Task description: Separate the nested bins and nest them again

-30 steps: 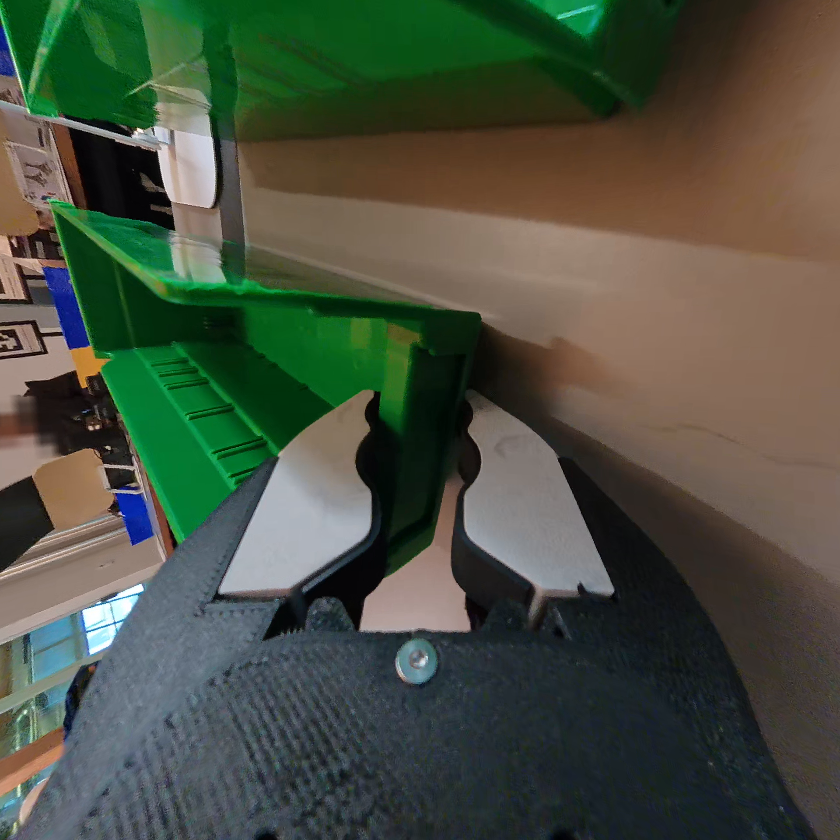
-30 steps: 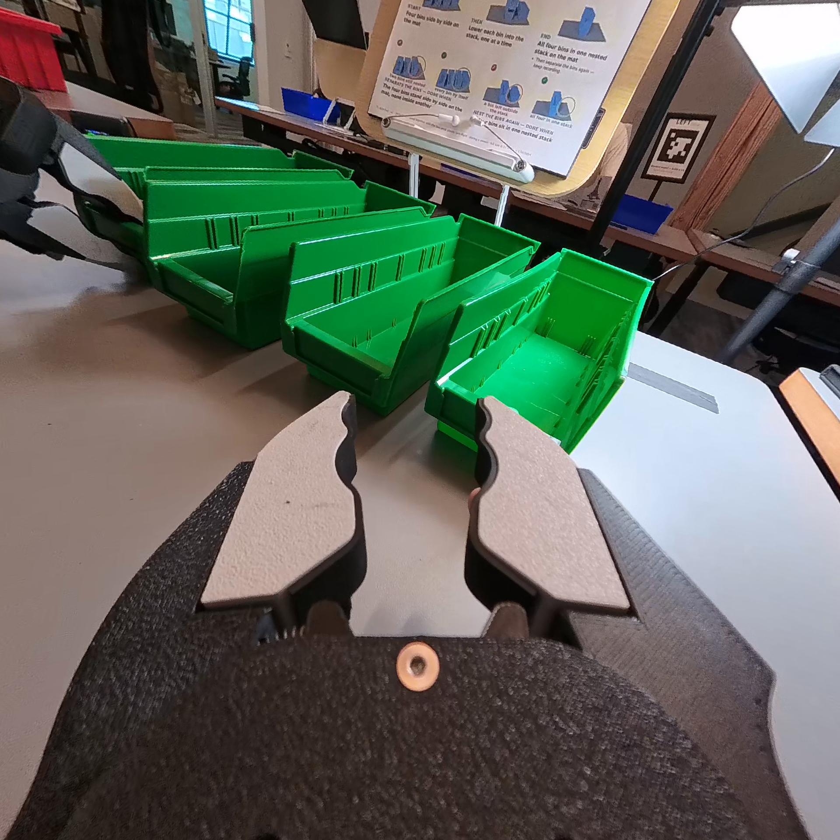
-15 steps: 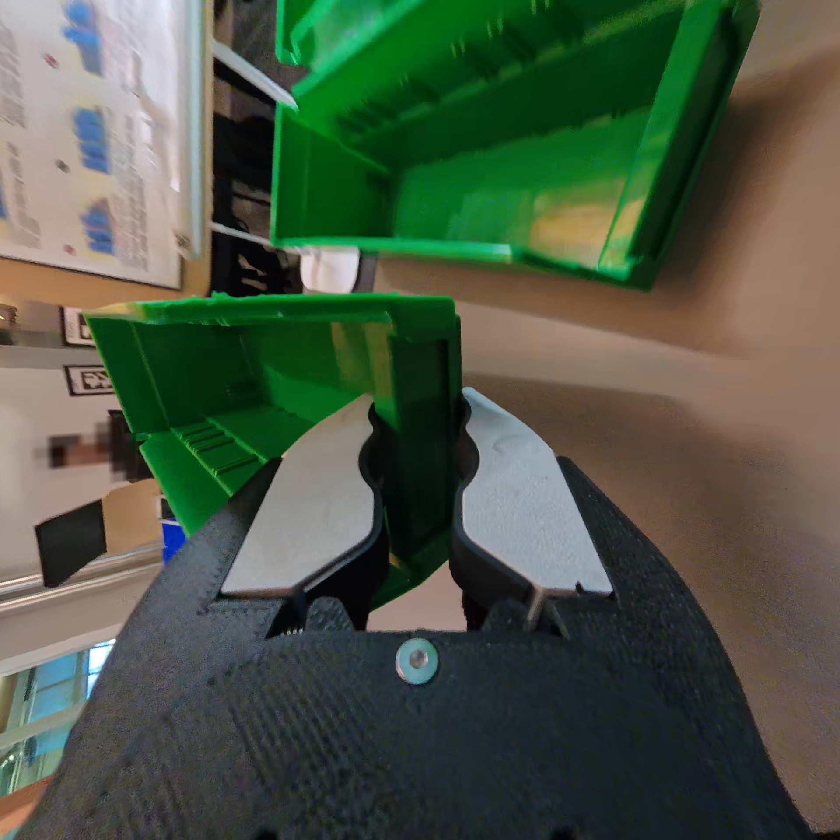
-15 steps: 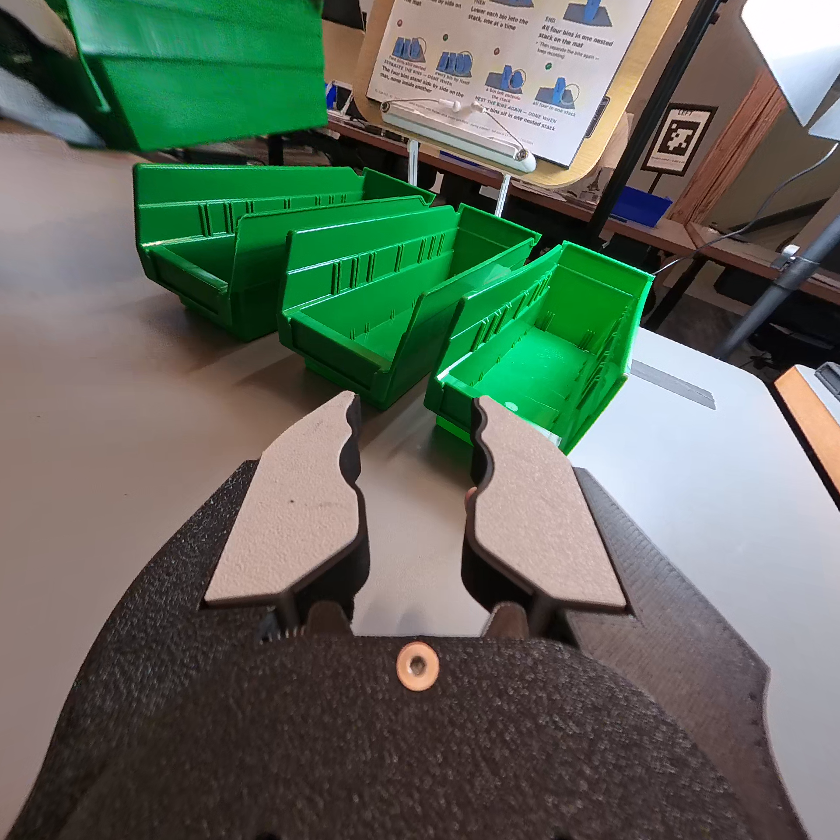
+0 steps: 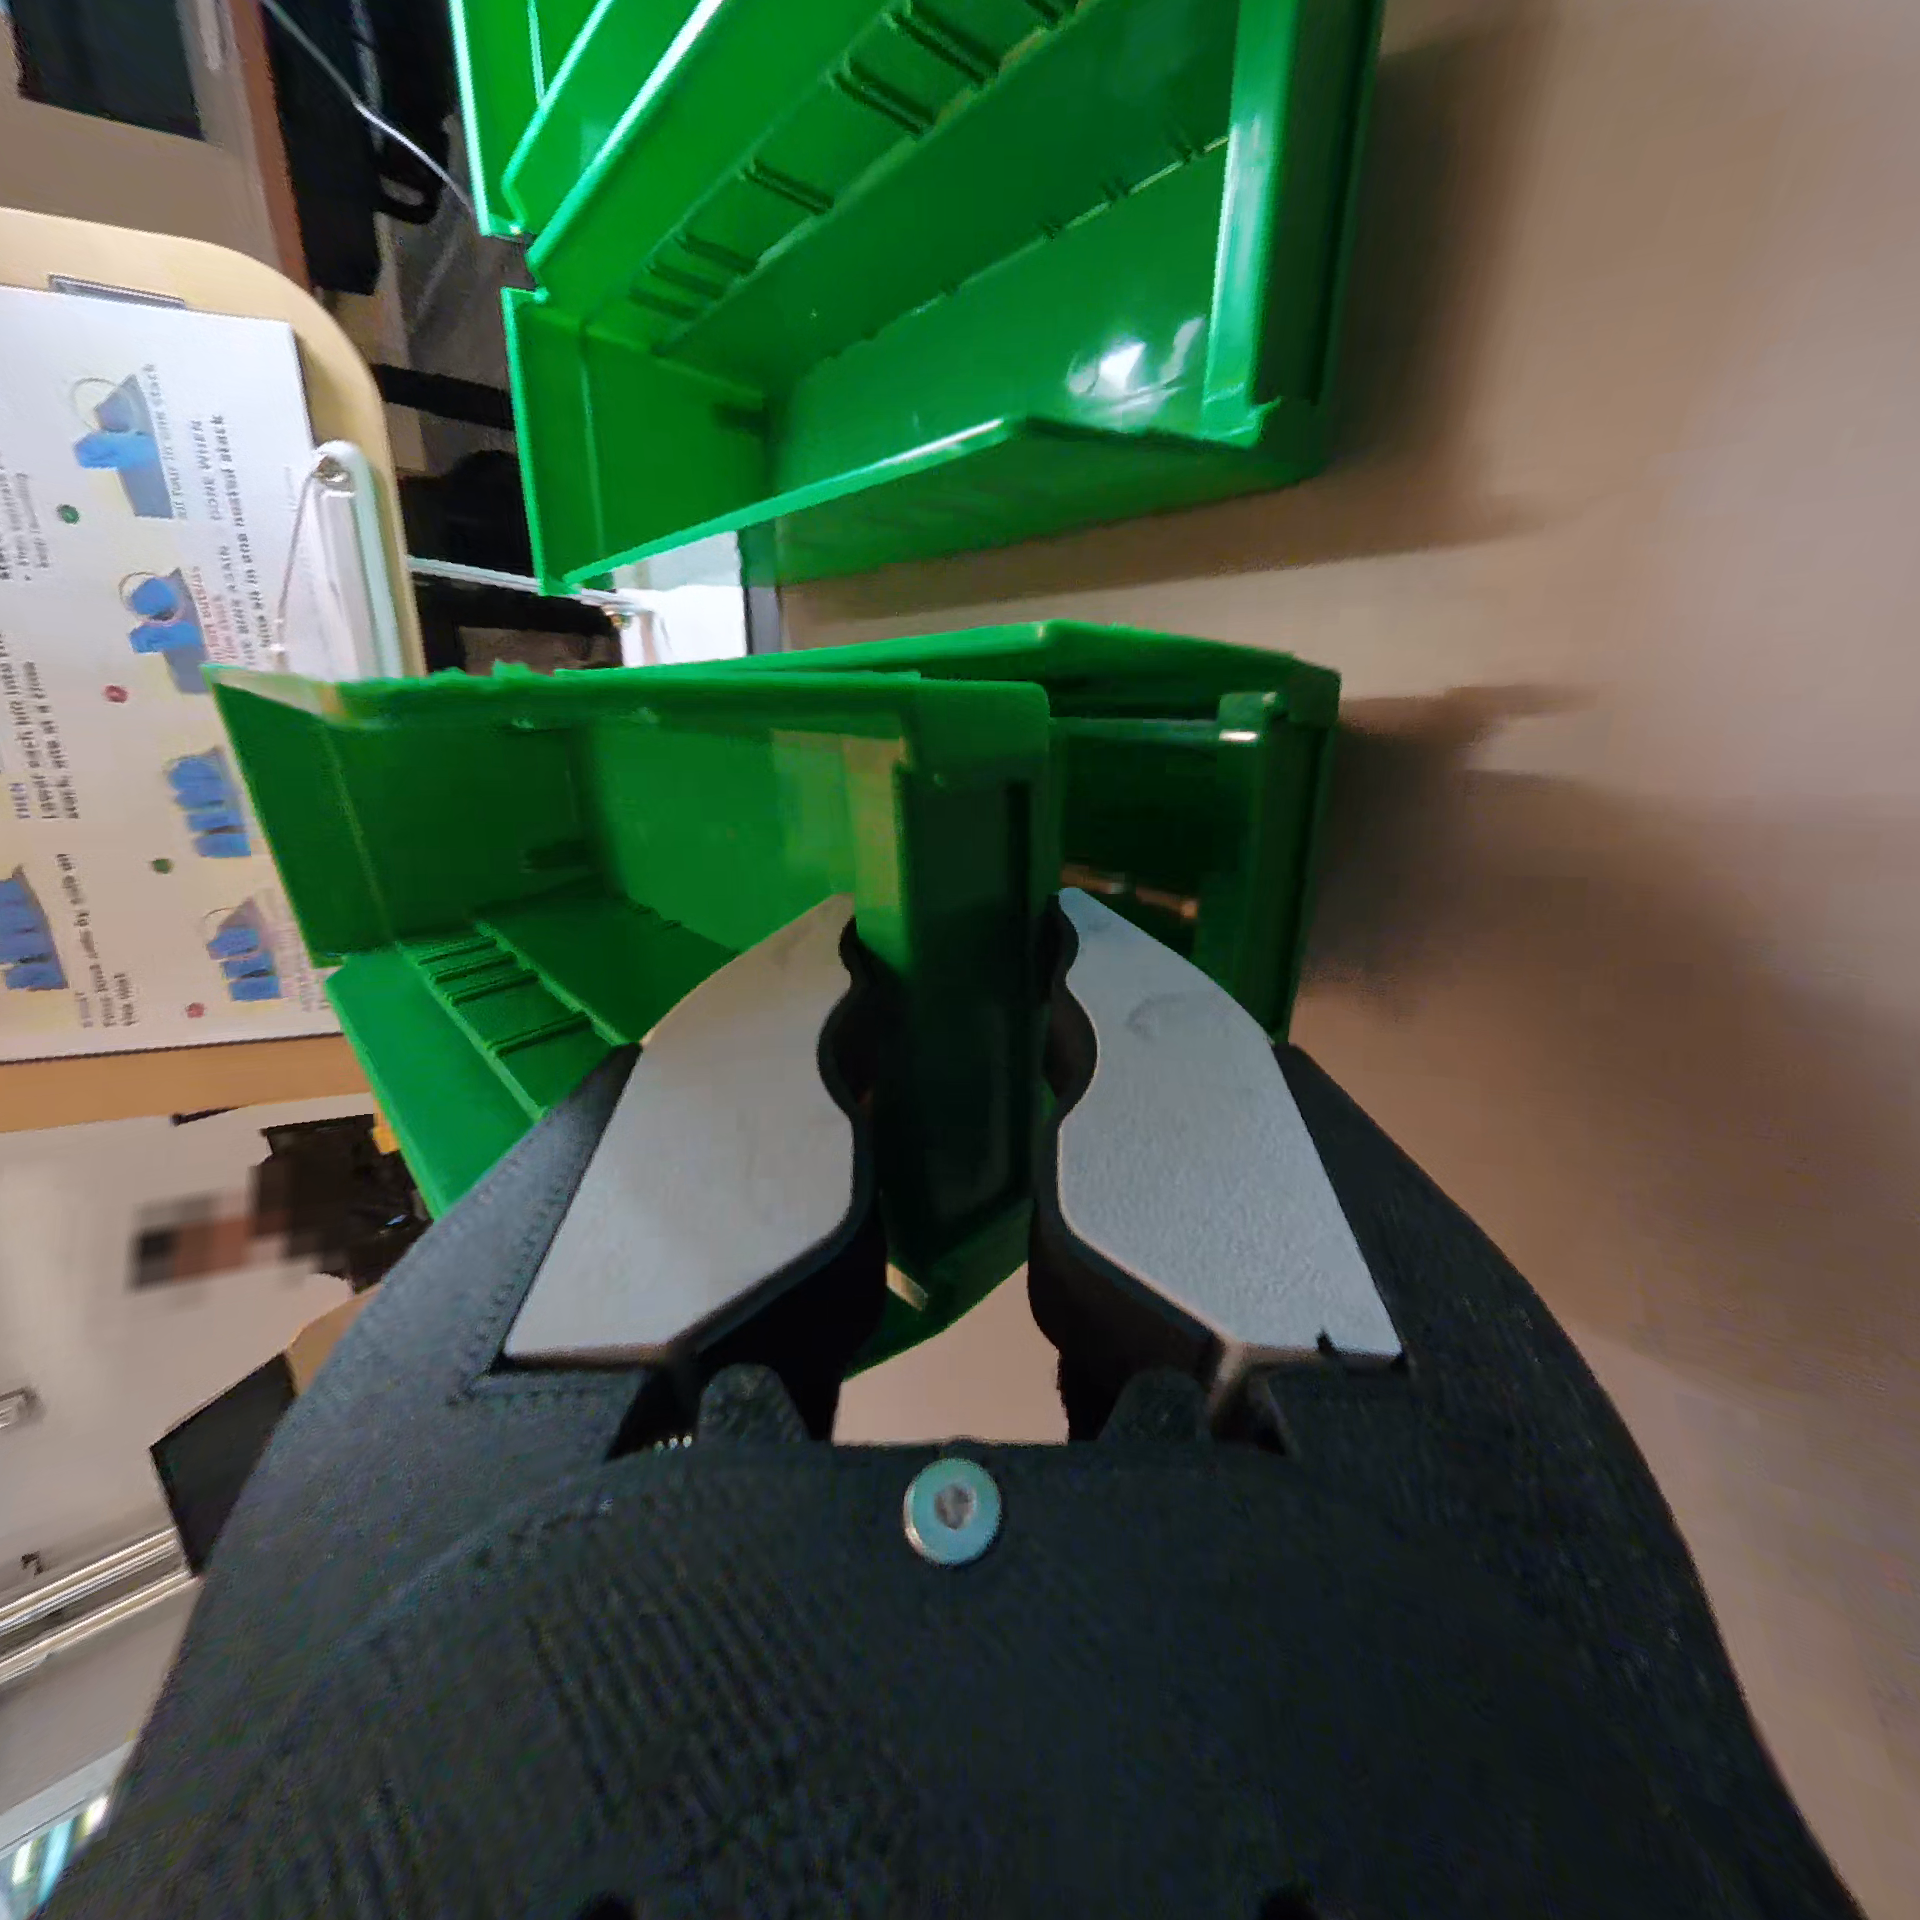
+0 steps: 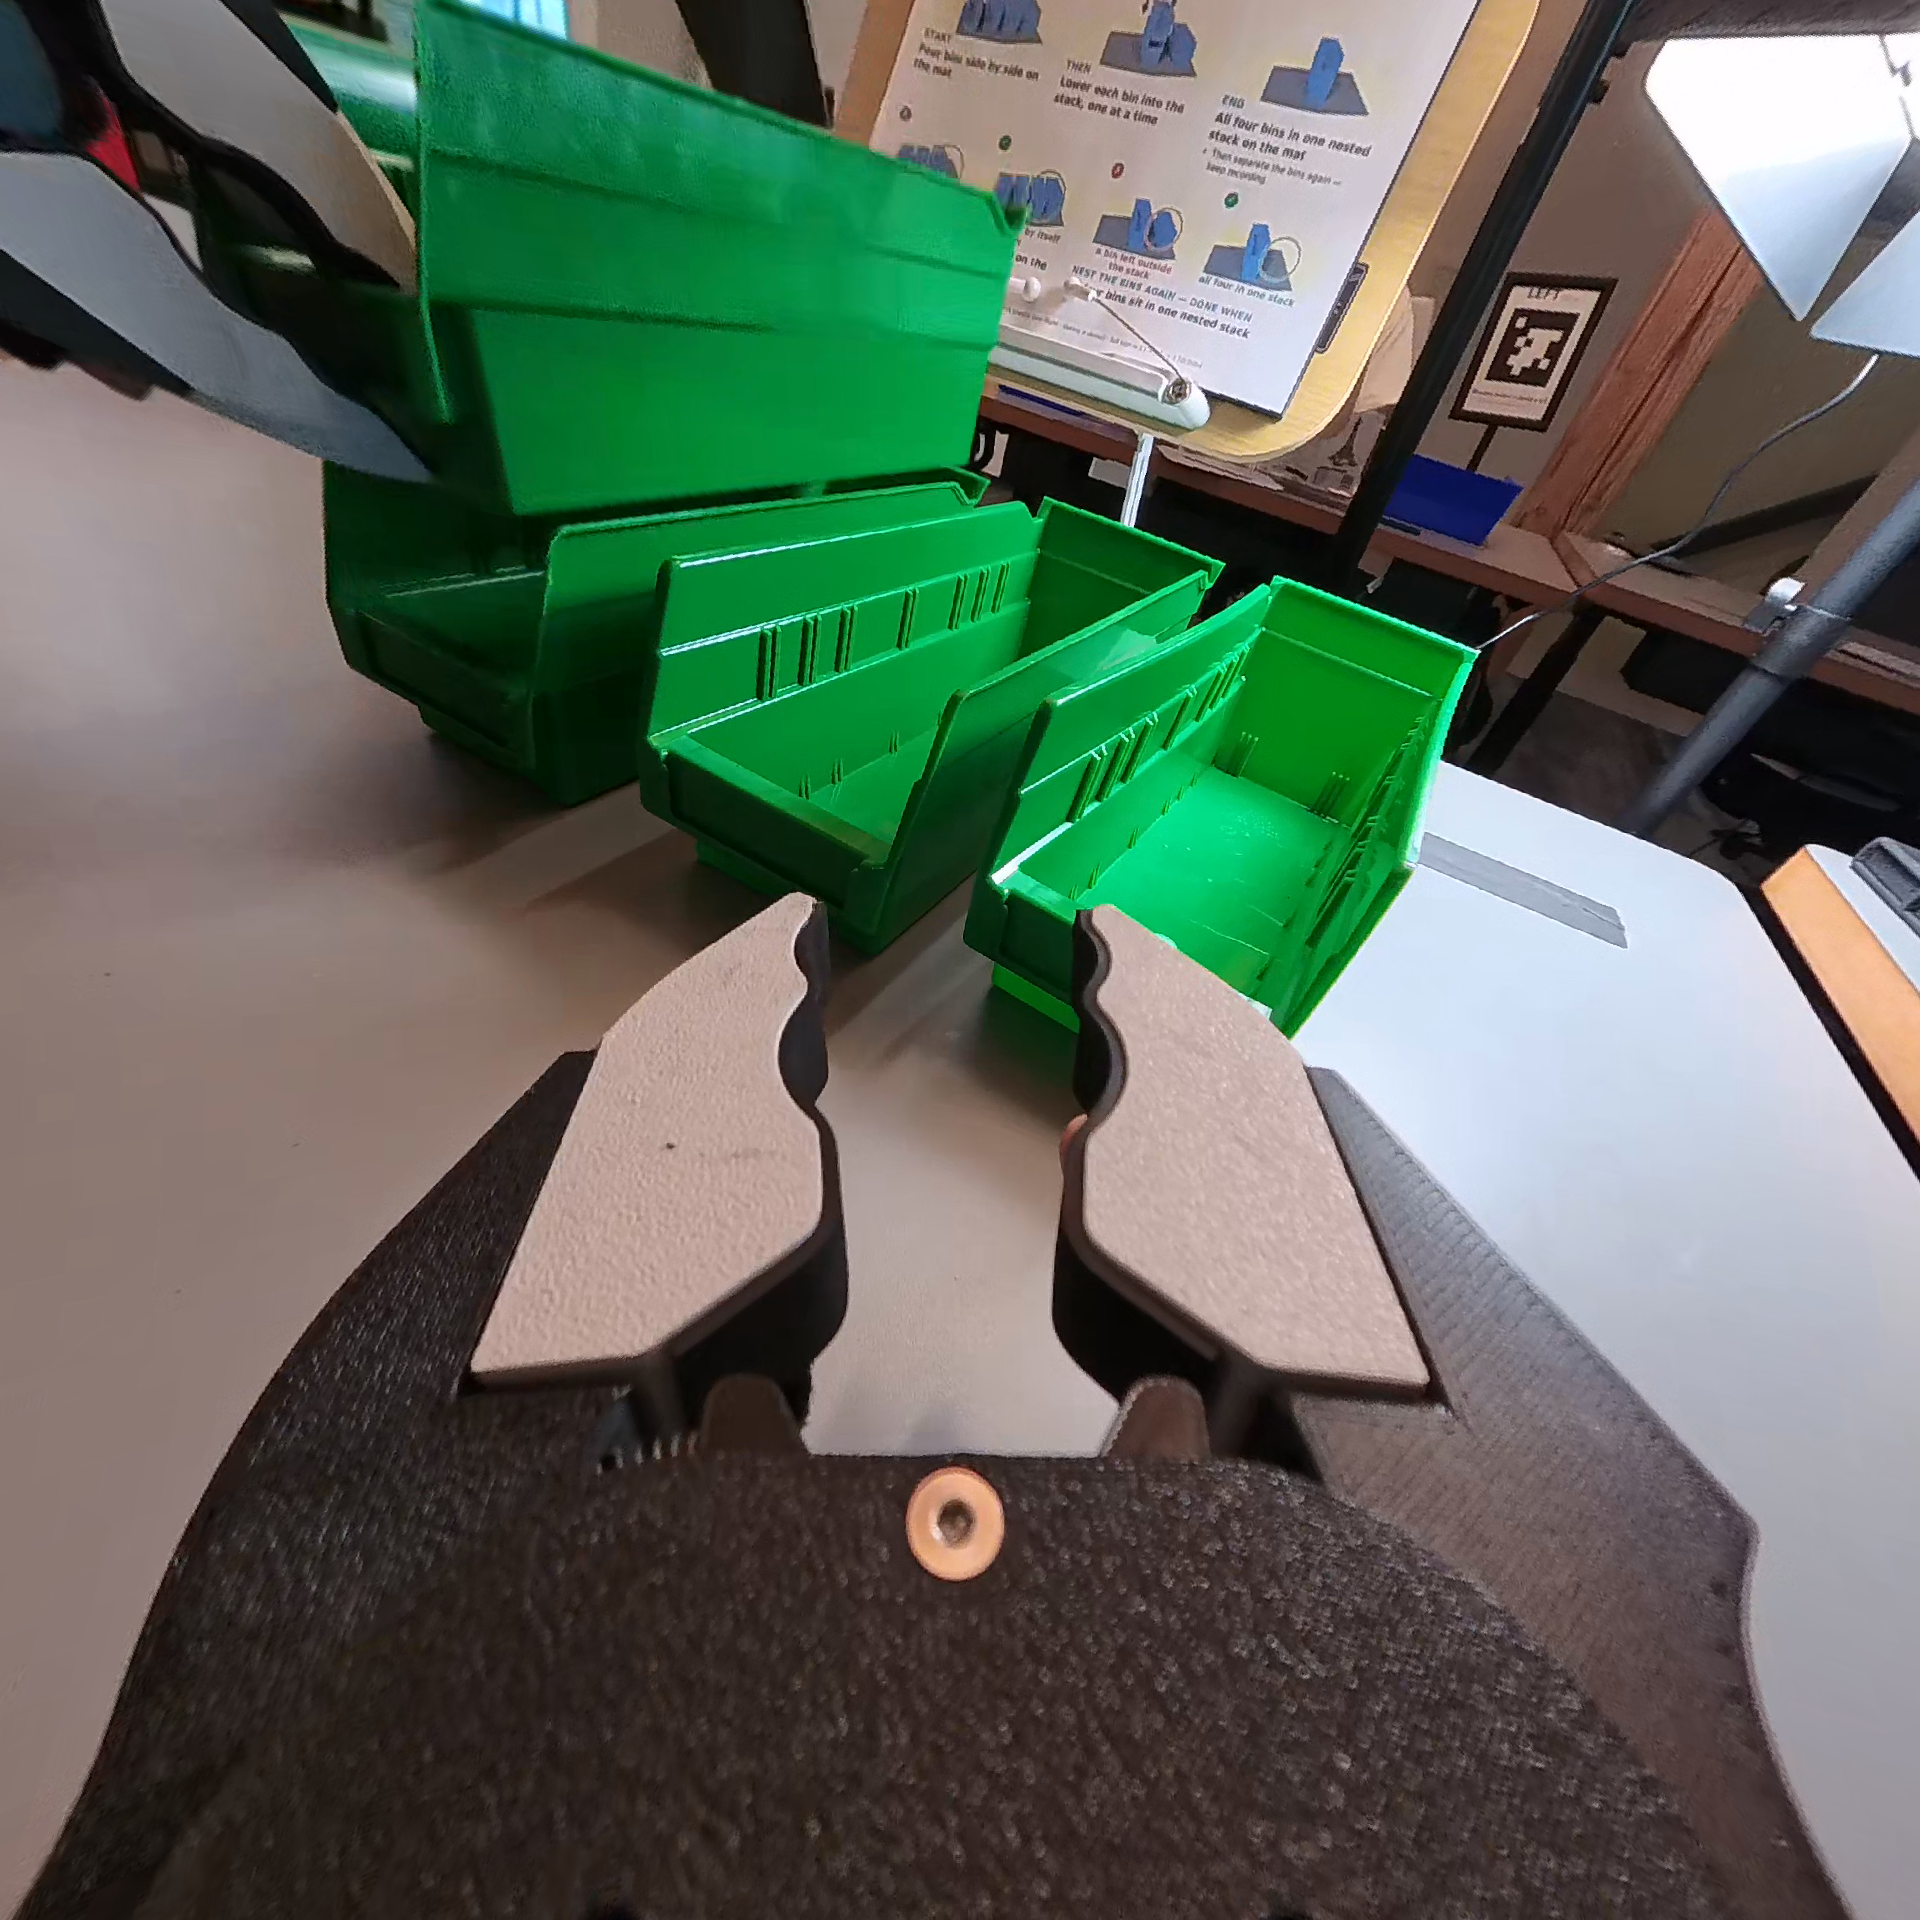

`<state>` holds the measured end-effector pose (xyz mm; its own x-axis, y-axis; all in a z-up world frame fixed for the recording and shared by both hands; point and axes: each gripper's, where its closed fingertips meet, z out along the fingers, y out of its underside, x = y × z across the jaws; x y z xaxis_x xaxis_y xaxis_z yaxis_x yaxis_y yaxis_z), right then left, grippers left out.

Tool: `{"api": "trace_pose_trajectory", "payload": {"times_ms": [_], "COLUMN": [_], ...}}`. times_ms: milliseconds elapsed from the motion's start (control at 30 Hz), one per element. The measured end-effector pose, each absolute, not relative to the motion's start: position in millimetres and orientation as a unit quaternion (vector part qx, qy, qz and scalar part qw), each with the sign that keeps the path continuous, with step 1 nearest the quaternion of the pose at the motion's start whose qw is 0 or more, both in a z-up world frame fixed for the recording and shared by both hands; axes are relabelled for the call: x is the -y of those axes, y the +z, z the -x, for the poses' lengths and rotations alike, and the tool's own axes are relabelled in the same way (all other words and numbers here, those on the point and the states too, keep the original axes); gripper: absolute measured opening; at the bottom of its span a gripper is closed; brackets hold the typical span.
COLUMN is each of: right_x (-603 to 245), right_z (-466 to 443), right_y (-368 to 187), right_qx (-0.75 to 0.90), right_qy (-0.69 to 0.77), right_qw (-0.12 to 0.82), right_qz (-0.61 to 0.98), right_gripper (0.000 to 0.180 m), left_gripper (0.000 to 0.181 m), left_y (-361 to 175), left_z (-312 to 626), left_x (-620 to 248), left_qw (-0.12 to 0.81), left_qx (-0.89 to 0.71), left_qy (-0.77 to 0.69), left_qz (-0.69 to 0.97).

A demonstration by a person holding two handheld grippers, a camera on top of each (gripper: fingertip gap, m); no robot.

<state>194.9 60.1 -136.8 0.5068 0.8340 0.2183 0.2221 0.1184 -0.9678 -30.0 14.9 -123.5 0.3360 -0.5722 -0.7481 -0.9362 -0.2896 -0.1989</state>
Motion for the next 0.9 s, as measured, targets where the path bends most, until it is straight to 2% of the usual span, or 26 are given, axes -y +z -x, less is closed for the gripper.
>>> {"api": "trace_pose_trajectory", "payload": {"times_ms": [300, 433, 733, 900], "right_x": [-59.4, -59.3, -58.5, -57.1], "right_z": [-195.0, -195.1, -192.8, -188.8], "right_y": [-136.6, -136.8, -140.0, -145.2], "right_qx": [0.431, 0.43, 0.438, 0.453], "right_qy": [0.246, 0.245, 0.24, 0.232], "right_qw": [0.614, 0.615, 0.61, 0.601], "right_qz": [0.614, 0.614, 0.615, 0.616], "right_gripper": [0.044, 0.044, 0.044, 0.044], "left_gripper": [0.038, 0.05, 0.047, 0.045], "left_y": [-163.3, -156.2, -93.0, -106.7], "left_z": [26.6, 11.4, 9.1, 61.8], "left_x": [-19.9, -14.3, 32.3, 57.0], "left_qw": [0.309, 0.375, 0.576, 0.611], "left_qx": [-0.52, -0.489, -0.328, -0.226], "left_qy": [0.28, 0.218, 0.034, 0.029], "left_qz": [0.746, 0.757, 0.748, 0.758]}}
